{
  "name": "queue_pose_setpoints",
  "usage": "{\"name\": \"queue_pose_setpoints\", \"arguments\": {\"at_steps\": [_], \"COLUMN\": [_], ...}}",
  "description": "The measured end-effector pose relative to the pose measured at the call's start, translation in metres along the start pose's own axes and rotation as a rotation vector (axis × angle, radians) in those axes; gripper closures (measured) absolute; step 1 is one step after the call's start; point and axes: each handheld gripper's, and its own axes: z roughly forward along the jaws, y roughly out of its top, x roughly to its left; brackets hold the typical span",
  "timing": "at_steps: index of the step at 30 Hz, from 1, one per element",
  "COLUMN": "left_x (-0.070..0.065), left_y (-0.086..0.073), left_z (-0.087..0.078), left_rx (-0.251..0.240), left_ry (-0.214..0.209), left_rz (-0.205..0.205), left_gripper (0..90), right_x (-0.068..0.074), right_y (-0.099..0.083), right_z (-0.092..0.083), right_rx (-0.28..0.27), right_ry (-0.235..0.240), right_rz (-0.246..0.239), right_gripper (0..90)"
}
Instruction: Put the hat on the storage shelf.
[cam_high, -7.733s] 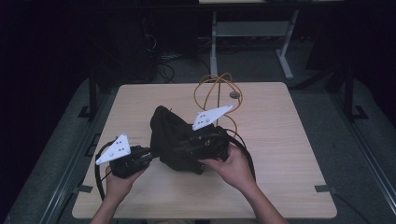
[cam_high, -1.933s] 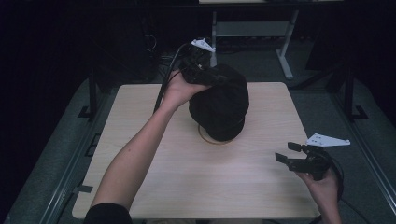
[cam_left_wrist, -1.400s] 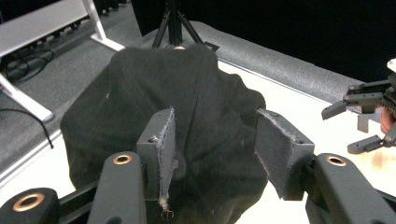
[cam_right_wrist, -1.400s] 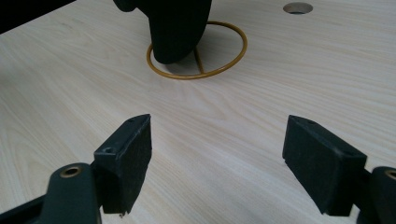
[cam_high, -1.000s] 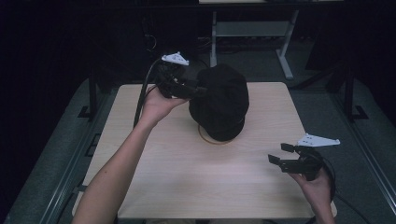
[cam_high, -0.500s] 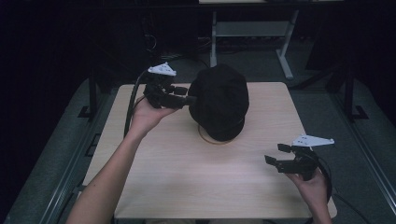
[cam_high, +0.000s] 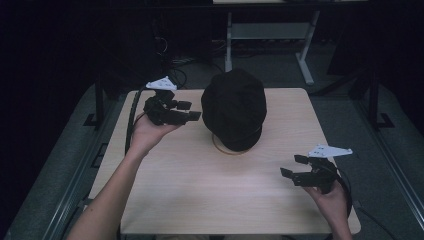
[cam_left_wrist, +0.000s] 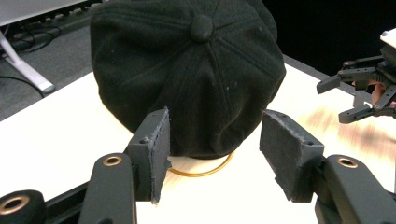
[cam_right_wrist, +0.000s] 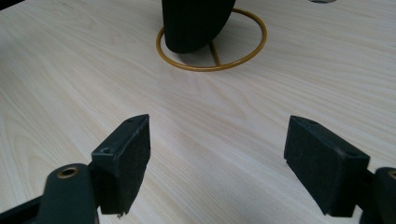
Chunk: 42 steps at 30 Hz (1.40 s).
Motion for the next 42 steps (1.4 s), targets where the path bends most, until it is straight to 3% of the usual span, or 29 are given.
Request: {"name": "queue_pose_setpoints", "arguments": {"at_steps": [12, 30, 42], "left_x": [-0.001, -0.005, 0.001], "left_y": [-0.027, -0.063, -0.092], "left_z": [-0.014, -0.029, -0.032], "left_rx": [0.0, -0.024, -0.019], "left_ry": [0.016, -0.001, 0.006], "left_rz": [-0.014, -0.052, -0.082], "left_gripper": [41.1, 38.8, 35.5], "right_x": [0.004, 0.008, 0.009], "right_y": [0.0, -0.001, -0.002], "right_z": [0.003, 0.004, 0.006], "right_rx": [0.005, 0.017, 0.024], "right_ry": [-0.001, -0.002, -0.002], "right_rz": [-0.009, -0.019, -0.022], "right_gripper": [22.2, 22.3, 22.2]}}
